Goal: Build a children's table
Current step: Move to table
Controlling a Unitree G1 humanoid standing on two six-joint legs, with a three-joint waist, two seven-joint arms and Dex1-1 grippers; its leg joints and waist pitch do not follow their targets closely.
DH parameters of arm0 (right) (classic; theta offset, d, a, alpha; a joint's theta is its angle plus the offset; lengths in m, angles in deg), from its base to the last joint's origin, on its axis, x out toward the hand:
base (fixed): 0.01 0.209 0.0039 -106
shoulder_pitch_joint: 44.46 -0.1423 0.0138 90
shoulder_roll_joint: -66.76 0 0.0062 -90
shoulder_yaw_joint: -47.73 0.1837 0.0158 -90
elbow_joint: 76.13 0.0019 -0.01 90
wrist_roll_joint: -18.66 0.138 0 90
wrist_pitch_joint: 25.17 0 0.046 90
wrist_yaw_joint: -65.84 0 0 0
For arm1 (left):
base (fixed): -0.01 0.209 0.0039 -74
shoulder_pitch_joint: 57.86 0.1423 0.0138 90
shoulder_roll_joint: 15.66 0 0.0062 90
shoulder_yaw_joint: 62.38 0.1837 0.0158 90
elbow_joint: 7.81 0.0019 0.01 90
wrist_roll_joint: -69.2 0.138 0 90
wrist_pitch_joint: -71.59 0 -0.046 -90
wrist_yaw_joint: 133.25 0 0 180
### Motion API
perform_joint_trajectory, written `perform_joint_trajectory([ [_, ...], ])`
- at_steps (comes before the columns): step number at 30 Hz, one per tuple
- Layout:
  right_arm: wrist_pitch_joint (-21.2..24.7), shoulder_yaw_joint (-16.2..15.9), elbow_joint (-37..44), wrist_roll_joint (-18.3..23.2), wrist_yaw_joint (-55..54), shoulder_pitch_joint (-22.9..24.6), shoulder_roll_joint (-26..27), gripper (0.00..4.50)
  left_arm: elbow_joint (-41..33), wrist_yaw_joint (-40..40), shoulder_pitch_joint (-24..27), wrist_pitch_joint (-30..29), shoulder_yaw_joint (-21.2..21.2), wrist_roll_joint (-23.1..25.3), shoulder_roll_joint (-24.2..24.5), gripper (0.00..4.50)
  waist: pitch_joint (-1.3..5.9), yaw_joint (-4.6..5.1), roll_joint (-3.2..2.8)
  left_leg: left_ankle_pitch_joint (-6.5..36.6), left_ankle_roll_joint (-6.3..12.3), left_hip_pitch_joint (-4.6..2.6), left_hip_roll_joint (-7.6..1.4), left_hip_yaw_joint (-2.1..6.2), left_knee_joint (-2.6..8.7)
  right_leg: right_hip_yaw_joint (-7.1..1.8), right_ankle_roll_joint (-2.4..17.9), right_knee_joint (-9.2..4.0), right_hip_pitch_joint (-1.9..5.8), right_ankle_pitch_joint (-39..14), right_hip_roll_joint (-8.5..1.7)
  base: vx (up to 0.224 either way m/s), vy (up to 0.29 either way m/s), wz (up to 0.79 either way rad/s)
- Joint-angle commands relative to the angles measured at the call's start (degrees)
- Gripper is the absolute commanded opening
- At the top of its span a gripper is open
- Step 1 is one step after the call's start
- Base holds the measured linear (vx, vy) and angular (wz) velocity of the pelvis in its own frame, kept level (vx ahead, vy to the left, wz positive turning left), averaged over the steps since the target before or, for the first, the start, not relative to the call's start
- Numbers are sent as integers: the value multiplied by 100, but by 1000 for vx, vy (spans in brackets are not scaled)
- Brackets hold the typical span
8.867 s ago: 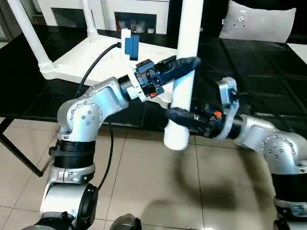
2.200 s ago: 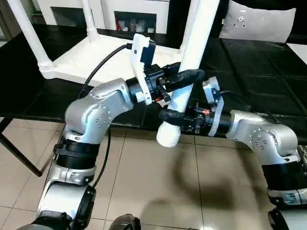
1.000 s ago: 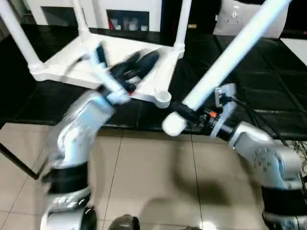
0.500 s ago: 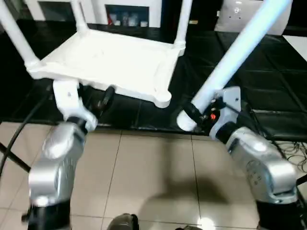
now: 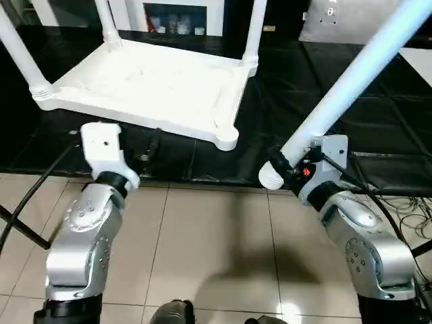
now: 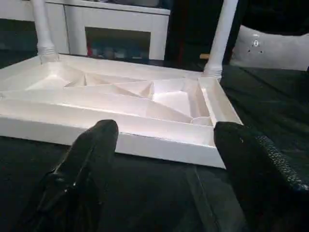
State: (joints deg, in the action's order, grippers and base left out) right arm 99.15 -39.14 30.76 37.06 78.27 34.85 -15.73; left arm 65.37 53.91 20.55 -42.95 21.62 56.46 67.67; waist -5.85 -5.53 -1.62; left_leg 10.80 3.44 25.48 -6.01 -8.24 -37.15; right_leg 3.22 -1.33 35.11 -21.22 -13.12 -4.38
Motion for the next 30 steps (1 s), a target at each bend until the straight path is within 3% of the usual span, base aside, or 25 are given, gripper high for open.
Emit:
perform_joint_trajectory([
  [1, -23, 32, 159, 101, -36, 22, 59, 188, 14, 7, -48, 26, -5, 17, 33, 361, 300, -97, 78, 623, 351, 119, -768, 509, -189, -982, 1611, -843, 444, -698, -1890, 6, 113, -10],
  [2, 20, 45, 179, 137, -40, 49, 70, 188, 31, 19, -58, 38, 15, 18, 35, 361, 306, -93, 1, 267, 396, 89, -680, 570, 110, -717, 1710, -725, 426, -926, -1333, 11, 166, -8],
  [3, 31, 50, 220, 150, -39, 82, 80, 188, 26, 16, -55, 42, 18, 17, 33, 361, 376, -13, -120, -149, 986, -273, -631, 446, 529, -348, 1476, -420, 170, -744, -529, 8, 200, 1],
  [4, 31, 50, 222, 150, -38, 83, 80, 188, 25, 16, -55, 42, 18, 18, 33, 361, 360, 183, -165, -402, 1506, -532, -557, 497, 665, -63, 1236, -19, -102, -800, 3, 8, 200, 1],
  [5, 21, 55, 226, 145, -45, 87, 88, 188, 34, 16, -66, 41, 17, 16, 28, 361, 422, 291, -309, -1104, 2215, -812, -510, 534, 713, 238, 471, 785, -474, -1075, 330, 2, 223, 5],
  [6, 3, 56, 204, 117, -68, 85, 90, 188, 57, 29, -80, 44, 22, 15, 30, 361, 382, 200, -242, -1763, 2401, -632, -640, 496, 731, 239, -124, 1037, -592, -1022, 265, -24, 213, 4],
  [7, -1, 56, 199, 110, -74, 85, 90, 188, 62, 33, -84, 44, 24, 14, 30, 361, 379, 166, -220, -1891, 2377, -567, -663, 436, 771, 260, -295, 1096, -581, -957, 247, -24, 213, 4],
  [8, -27, 45, 179, 68, -95, 88, 86, 188, 87, 50, -97, 54, 31, 24, 33, 361, 380, 159, -151, -1476, 2199, -552, -681, 350, 866, 259, -397, 1099, -545, -832, 190, -59, 170, -3],
  [10, 43, 62, 198, 59, -162, 95, 116, 188, 84, 13, -94, 19, 23, 41, 23, 361, 325, 165, 68, 362, 1400, -508, -628, 305, 1086, 15, -196, 712, -346, -652, -31, -83, 140, -11],
  [11, 51, 137, 211, 116, -222, 85, 191, 188, 78, -16, -87, 51, 18, 61, 12, 361, 338, 84, 490, 1548, 243, -215, -165, 104, 587, -625, -681, -90, -79, -944, -1010, -100, 147, -11],
  [12, 52, 192, 219, 159, -263, 77, 245, 188, 74, -35, -83, 77, 15, 76, 5, 361, 319, -29, 121, 1106, -477, 62, -133, 782, -854, -1181, 59, -607, 34, -1214, -2028, -88, 156, -23],
  [13, 31, 245, 214, 193, -267, 48, 273, 188, 60, -74, -83, -2, 13, 71, -8, 361, 114, 130, 115, 885, -1150, 219, -94, 941, -968, -502, 648, -516, 252, -1840, -1465, -88, 156, -23],
  [14, -6, 233, 201, 175, -231, 22, 236, 188, 71, -90, -87, -15, 21, 77, -12, 361, 51, 143, 61, 915, -1344, -90, -190, 768, -389, -80, 1170, -539, 167, -2324, -787, -77, 159, -38],
  [15, -6, 233, 201, 175, -231, 22, 236, 188, 71, -90, -87, -15, 21, 77, -12, 361, 79, 199, -48, 1010, -1279, -245, -311, 785, -19, 141, 1270, -439, 183, -2447, -531, -71, 217, -15],
  [16, 32, 81, 215, 116, -74, 25, 60, 188, 91, -93, -88, -15, 27, 70, -27, 361, 143, 287, -233, 1080, -1432, -311, -526, 939, 317, 181, 1137, -215, 218, -1994, -191, -71, 217, -15],
  [17, 26, 12, 230, 84, -20, 41, -5, 188, 98, -93, -86, -6, 29, 73, -30, 361, 274, 429, -375, 1649, -1794, -589, -851, 1326, 702, -6, 693, 304, -45, -322, -18, -75, 232, -3],
  [18, 5, -29, 244, 65, -6, 57, -34, 188, 103, -77, -80, 11, 41, 78, -31, 361, 243, 535, -370, 1384, -1889, -582, -730, 1380, 732, 25, 584, 314, 9, 48, 14, -63, 190, -2],
  [19, -15, -13, 236, 90, -31, 55, -4, 188, 113, -38, -76, 43, 83, 109, -16, 361, 263, 573, -247, 735, -2028, -720, -573, 1228, 669, -46, 340, 189, -107, 393, -11, -63, 190, -2],
  [20, -9, 9, 221, 111, -43, 43, 19, 188, 123, -23, -82, 57, 104, 127, -8, 361, 258, 509, -305, 521, -2000, -739, -478, 1171, 679, -73, 318, 115, -94, 413, -38, -36, 118, 6],
  [22, -21, -16, 203, 74, -43, 32, 10, 188, 127, -3, -78, 77, 119, 118, -23, 361, 250, 489, -165, 348, -1910, -539, -325, 886, 591, -181, 467, -194, 110, 844, -247, 0, 0, 0],
  [23, -25, -46, 202, 31, -37, 28, 0, 188, 127, 1, -70, 85, 126, 114, -33, 361, 272, 450, -68, 523, -1605, -367, -333, 772, 594, -277, 641, -260, 328, 946, -445, -63, -10, 1],
  [24, -35, -90, 211, -18, -13, 28, -19, 188, 126, -12, -62, 106, 134, 132, -38, 361, 295, 414, -44, 587, -1410, -345, -368, 726, 612, -302, 761, -294, 377, 894, -519, -56, -49, -1],
  [25, -37, -117, 217, -30, 12, 22, -30, 188, 126, -25, -67, 115, 140, 145, -38, 361, 242, 364, -17, 935, -947, -336, -427, 620, 686, -362, 1081, -383, 342, 316, -598, -56, -49, -1],
  [28, -81, -193, 180, -51, 24, -15, -90, 188, 143, -18, -82, 131, 137, 126, -26, 361, 224, 347, 5, 1476, -562, -364, -495, 554, 735, -397, 1272, -446, 315, -680, -615, -49, -70, 2],
  [30, -104, -218, 168, -71, 27, -27, -114, 188, 147, -6, -80, 141, 124, 121, -26, 361, 218, 342, 29, 2071, -416, -423, -539, 409, 769, -391, 1172, -559, 295, -2096, -579, -32, -57, 1],
])
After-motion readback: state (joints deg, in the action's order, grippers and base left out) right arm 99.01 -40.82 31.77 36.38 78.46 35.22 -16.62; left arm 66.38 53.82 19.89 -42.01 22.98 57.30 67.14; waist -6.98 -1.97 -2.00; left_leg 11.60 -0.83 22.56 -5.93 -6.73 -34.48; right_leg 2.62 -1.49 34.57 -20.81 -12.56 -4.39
